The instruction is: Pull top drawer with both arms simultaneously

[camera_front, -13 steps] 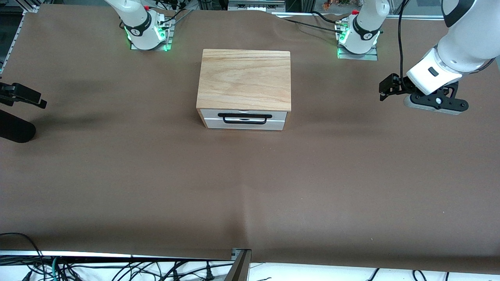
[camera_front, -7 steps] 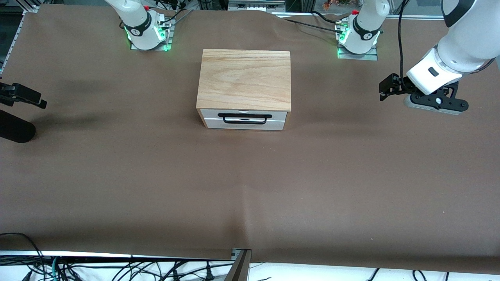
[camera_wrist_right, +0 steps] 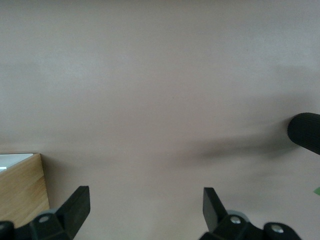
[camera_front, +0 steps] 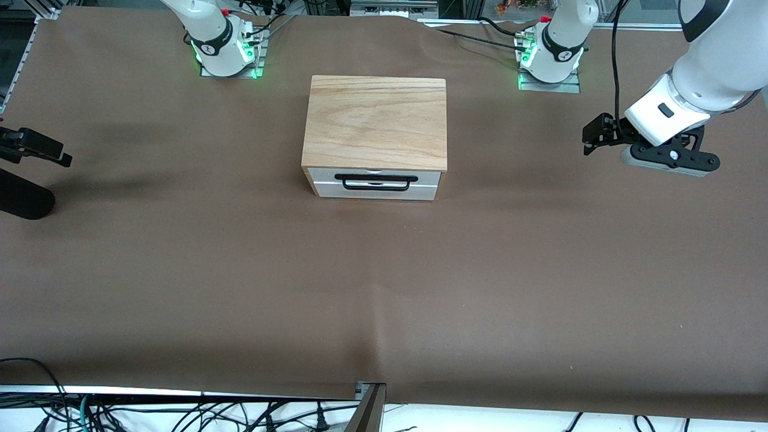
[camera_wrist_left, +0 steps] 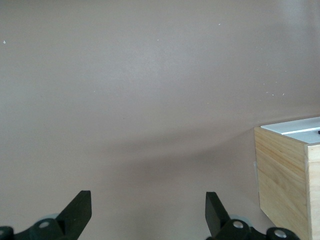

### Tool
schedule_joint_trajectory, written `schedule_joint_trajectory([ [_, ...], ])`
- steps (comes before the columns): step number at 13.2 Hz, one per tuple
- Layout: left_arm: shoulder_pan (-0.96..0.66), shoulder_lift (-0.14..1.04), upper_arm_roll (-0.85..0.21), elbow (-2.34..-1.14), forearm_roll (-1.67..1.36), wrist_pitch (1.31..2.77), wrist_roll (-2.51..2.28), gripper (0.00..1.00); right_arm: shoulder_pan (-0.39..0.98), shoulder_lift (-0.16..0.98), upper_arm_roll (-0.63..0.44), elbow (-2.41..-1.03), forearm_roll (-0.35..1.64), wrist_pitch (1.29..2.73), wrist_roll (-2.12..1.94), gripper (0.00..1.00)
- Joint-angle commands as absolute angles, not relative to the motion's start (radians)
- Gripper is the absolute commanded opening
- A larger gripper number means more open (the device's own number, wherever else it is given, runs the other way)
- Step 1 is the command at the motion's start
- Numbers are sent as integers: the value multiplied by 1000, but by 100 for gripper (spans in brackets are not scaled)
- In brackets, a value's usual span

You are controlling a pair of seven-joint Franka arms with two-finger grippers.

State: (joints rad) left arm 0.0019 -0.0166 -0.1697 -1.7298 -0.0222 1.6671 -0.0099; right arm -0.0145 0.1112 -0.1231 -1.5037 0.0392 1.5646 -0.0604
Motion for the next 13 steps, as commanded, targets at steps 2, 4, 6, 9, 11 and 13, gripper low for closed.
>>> schedule_joint_trajectory([
  [2,12,-29,-169,-1746,-51,1681,20,100,-21,118,-123,-1482,57,1560,-81,100],
  [4,12,-29,-169,-1746,-51,1681,20,100,-21,118,-123,-1482,57,1559,-83,100],
  [6,12,-29,-169,-1746,-51,1681,20,100,-21,118,-123,-1482,58,1560,-81,100],
  [9,12,-29,-169,-1747,-51,1681,20,100,-21,118,-123,-1482,58,1560,-80,100],
  [11,12,-29,-169,-1746,-51,1681,20,100,-21,118,-123,-1482,60,1560,-80,100],
  [13,12,-29,-169,-1746,-51,1681,20,100,-20,118,-121,-1482,60,1560,-74,100],
])
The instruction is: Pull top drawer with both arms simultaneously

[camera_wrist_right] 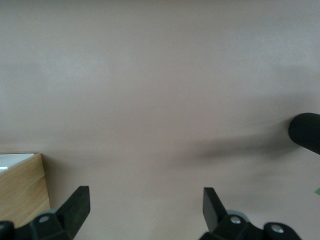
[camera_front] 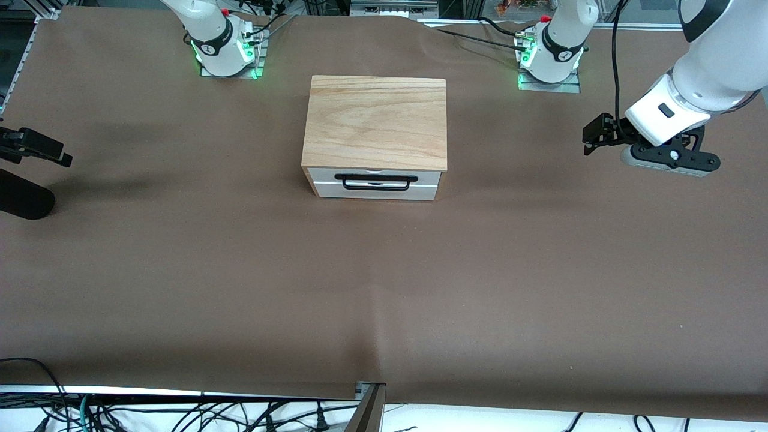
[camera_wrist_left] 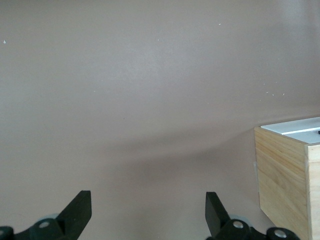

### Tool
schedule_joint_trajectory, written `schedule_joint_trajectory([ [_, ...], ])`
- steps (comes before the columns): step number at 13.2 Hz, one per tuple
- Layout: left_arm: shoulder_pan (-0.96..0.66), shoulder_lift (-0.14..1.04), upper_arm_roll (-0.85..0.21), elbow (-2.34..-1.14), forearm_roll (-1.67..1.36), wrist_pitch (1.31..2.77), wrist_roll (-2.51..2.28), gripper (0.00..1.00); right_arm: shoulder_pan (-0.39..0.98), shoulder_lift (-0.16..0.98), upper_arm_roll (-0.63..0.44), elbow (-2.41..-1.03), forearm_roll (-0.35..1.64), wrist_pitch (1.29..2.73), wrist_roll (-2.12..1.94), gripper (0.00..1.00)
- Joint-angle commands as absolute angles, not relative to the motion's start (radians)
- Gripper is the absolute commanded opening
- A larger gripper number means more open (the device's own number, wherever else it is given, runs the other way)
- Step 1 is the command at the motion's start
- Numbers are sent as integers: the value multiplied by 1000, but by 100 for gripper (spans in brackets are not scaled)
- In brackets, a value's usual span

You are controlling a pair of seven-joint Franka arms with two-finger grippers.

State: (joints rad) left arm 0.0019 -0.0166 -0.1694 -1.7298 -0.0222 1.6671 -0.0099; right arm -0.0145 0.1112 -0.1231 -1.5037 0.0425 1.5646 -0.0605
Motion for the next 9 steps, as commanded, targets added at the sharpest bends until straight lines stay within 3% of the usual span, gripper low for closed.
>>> schedule_joint_trajectory([
  [1,12,-29,-169,-1746,-51,1680,20,100,-20,118,-120,-1482,60,1560,-72,100],
  [9,14,-29,-169,-1747,-51,1680,20,100,-25,118,-124,-1482,60,1559,-80,100],
])
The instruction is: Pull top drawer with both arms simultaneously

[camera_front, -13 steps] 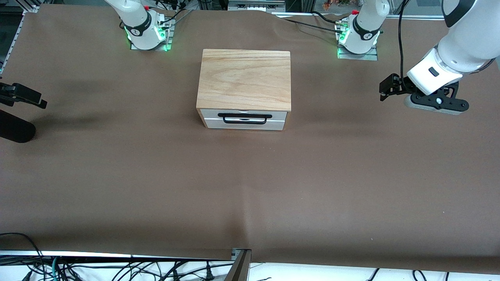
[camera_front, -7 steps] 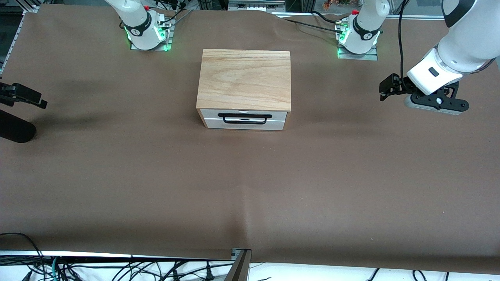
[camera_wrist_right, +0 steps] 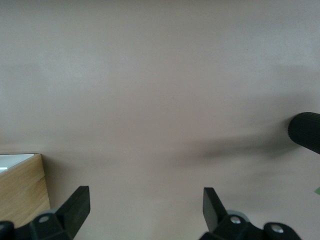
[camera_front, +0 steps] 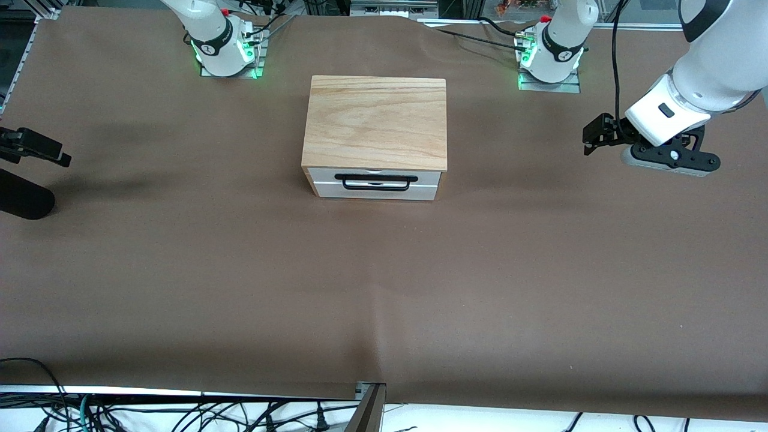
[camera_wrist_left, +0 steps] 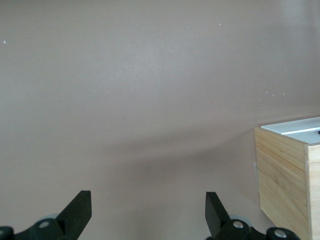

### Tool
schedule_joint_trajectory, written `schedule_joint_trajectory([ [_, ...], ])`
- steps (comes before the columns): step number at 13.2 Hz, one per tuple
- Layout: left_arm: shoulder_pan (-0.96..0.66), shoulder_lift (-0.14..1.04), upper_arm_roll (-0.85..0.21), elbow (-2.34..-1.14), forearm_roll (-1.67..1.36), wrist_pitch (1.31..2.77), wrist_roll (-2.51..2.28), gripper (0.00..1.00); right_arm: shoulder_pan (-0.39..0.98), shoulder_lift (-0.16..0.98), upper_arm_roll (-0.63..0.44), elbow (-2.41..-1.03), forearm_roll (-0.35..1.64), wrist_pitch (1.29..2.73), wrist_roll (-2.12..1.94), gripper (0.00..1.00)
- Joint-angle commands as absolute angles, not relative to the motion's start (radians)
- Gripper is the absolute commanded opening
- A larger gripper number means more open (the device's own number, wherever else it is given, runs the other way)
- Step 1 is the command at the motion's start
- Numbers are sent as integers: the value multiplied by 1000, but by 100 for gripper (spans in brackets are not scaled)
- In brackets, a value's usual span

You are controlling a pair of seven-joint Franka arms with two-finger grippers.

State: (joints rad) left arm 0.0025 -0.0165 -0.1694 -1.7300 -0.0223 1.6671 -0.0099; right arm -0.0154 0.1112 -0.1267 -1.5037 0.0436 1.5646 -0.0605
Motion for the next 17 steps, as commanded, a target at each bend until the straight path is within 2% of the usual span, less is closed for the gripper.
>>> schedule_joint_trajectory([
  [1,14,-28,-169,-1747,-51,1680,20,100,-23,120,-124,-1482,60,1560,-80,100],
  [6,15,-11,-169,-1744,-101,1681,31,100,26,196,-118,-1493,64,1537,-80,100],
  [9,15,17,-170,-1744,-188,1615,29,100,57,216,-114,-1493,74,1523,-80,100],
  [13,43,112,-169,-1746,-524,1594,53,100,-13,316,-121,-1496,444,1474,-171,100],
  [17,28,306,-176,-1747,-828,1606,315,100,-54,429,-121,-1566,838,1479,-276,100],
])
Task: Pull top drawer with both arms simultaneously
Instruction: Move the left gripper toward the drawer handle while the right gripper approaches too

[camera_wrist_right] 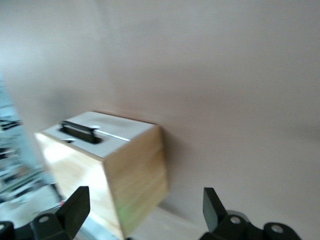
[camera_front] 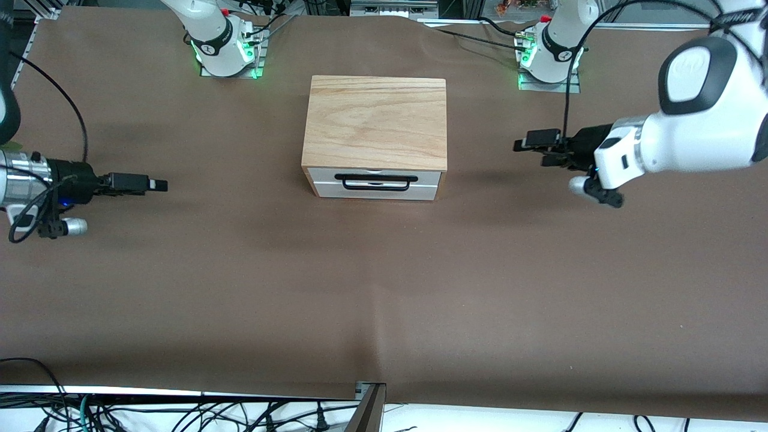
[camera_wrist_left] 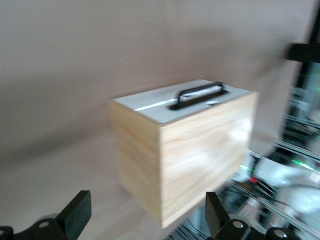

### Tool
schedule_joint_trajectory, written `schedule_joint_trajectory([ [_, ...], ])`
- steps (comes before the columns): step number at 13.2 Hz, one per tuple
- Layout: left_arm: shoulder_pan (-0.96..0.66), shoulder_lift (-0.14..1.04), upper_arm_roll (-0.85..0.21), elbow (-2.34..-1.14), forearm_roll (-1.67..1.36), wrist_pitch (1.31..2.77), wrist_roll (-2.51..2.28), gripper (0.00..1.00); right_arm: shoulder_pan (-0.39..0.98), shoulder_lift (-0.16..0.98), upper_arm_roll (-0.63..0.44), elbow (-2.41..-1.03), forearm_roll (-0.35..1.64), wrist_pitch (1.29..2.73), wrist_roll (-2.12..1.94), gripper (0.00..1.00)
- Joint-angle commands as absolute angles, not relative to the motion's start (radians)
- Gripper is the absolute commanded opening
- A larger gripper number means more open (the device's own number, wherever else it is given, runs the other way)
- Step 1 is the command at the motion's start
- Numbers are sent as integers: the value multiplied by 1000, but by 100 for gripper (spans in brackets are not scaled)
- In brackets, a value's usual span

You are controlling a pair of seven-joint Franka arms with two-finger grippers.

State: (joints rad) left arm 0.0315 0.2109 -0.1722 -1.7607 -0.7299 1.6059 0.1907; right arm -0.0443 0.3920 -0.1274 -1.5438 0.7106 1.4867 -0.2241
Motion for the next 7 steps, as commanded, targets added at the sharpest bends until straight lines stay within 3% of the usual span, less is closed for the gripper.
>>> schedule_joint_trajectory([
  [1,19,363,-178,-1746,-897,1609,395,100,-51,452,-121,-1586,915,1486,-310,100],
  [7,-67,584,-178,-1766,-1288,1617,635,100,53,635,-114,-1706,1288,1562,-798,100],
])
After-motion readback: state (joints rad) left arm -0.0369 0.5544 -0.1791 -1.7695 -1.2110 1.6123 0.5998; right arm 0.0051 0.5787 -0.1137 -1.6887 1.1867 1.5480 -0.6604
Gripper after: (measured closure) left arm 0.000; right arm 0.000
